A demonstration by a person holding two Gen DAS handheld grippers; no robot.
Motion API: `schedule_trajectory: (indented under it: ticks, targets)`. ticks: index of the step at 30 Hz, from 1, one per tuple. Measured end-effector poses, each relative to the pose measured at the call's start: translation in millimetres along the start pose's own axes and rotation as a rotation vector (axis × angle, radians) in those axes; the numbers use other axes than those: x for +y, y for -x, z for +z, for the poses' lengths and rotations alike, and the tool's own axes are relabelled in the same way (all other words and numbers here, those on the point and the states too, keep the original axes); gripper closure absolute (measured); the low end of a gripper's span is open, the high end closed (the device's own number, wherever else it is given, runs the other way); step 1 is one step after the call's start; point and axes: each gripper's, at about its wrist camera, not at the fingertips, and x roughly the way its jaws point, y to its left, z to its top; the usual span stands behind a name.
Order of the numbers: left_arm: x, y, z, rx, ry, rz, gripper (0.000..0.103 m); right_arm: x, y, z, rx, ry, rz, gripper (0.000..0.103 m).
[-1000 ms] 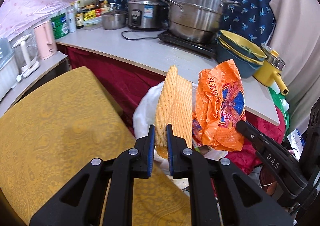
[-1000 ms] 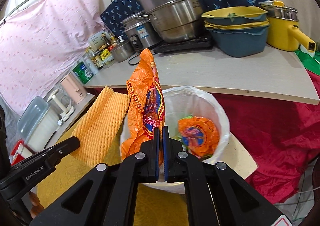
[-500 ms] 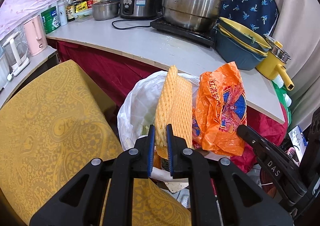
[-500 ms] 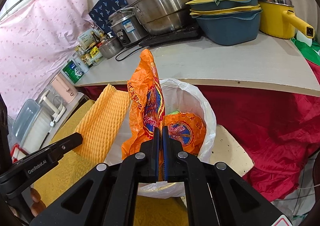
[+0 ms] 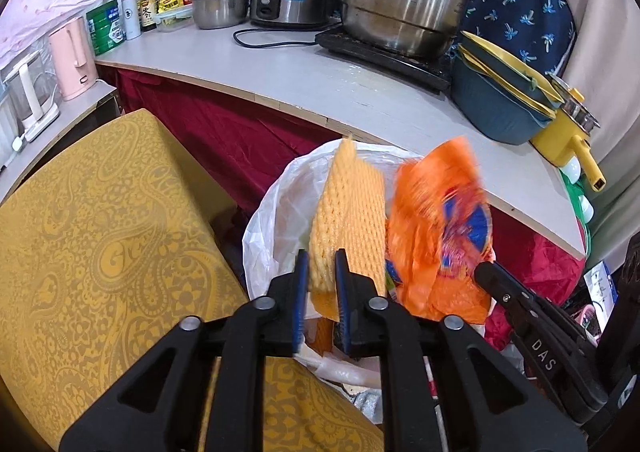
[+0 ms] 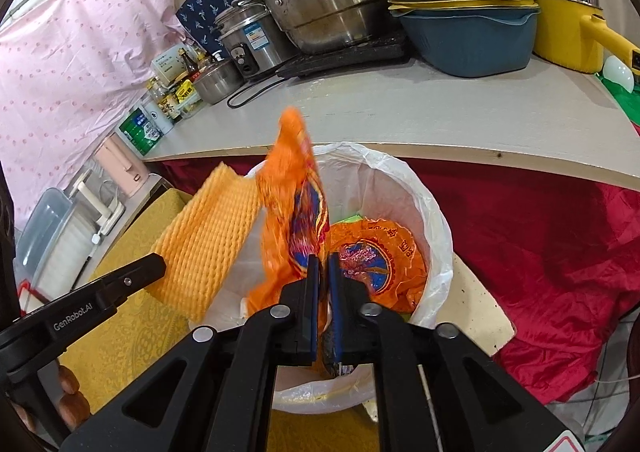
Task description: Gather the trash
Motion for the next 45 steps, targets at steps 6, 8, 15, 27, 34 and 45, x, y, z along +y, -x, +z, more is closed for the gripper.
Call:
schedule_trajectory:
  ticks: [6,8,15,27,34,45]
  targets:
    - [9.1,4.6,1.4,-0.025,0.032,0.03,0.045,0.2,3.9,2.3,-0.036,-0.033,-0.014,0.055]
    - [10.5,7.4,1.5,-0.029,0.029,0.033,0.045,3.3,4.4,2.5,-0.034,-0.023,-0.014,0.054]
    - [12.6,21.8,0.1,-0.045,0.019,0.04,0.045,18.4,14.5,0.5,-0.043,0.008,-0.001,0.048]
    - [17.7,52.6,-9.7,-0.082,0.019,0.07,0.038,44.3,45.9,-7.0,-0.068,0.07,-0.003,0.042]
    - [24.0,70.7,-22.4,-0.095,0.014,0.094,0.035,56.8,59.0,-15.5,-0.062,0.124,-0.025,0.038]
    - [32.6,100.5,-49.9,-0.121,-0.019,0.143,0.018,64.5,83.0,-35.6,-0.028,0.195,-0.101,0.018]
